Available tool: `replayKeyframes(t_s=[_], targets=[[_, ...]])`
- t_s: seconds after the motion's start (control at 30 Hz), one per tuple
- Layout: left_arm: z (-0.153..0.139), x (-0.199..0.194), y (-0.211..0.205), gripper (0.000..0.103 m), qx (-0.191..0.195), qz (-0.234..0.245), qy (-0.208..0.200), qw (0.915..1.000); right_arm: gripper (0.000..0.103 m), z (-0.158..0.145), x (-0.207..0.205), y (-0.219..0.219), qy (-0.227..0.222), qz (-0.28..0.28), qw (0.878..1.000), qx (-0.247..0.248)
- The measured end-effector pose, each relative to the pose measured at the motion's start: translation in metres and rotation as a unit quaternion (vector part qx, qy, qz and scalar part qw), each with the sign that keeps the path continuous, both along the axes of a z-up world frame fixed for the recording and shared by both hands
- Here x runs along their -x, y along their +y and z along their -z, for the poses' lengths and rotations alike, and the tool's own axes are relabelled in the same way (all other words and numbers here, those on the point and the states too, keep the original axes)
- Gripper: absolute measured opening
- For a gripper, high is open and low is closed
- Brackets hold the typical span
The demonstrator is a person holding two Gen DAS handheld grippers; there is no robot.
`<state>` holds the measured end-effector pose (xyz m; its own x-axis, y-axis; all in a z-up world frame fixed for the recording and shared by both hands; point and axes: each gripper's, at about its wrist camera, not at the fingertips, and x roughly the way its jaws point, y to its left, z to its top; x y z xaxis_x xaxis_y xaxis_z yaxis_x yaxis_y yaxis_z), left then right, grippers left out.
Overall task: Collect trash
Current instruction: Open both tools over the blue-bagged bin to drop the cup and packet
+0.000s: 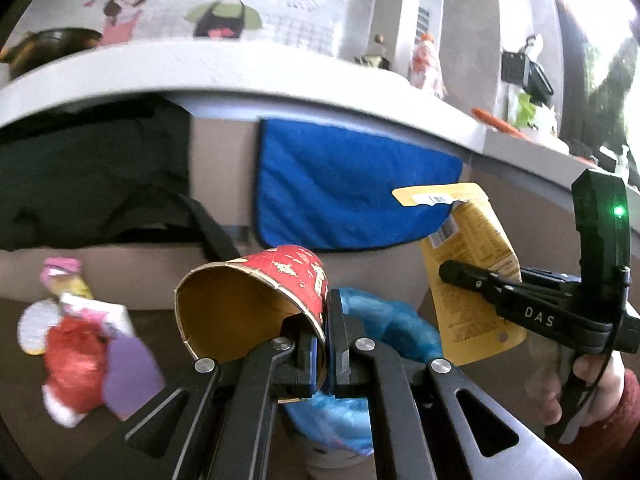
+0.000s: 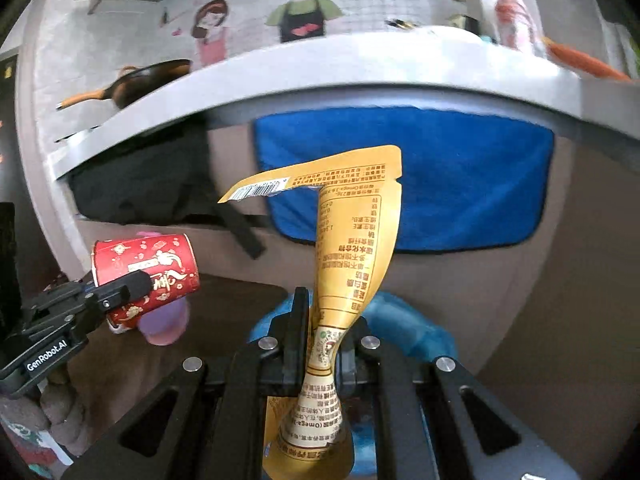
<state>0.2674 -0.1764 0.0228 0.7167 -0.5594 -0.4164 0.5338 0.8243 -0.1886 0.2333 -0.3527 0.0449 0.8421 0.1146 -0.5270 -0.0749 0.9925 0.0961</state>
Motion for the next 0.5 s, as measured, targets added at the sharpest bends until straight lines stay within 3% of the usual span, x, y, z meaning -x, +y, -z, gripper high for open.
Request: replayKeyframes(t_s=[0.5], targets=[[0.050,-0.049,-0.042,0.003,-0.011,0.026,0.062,0.9977,0.009,0.068,-0.032,-0.042,0.055,0.026,0.998,-0.029]])
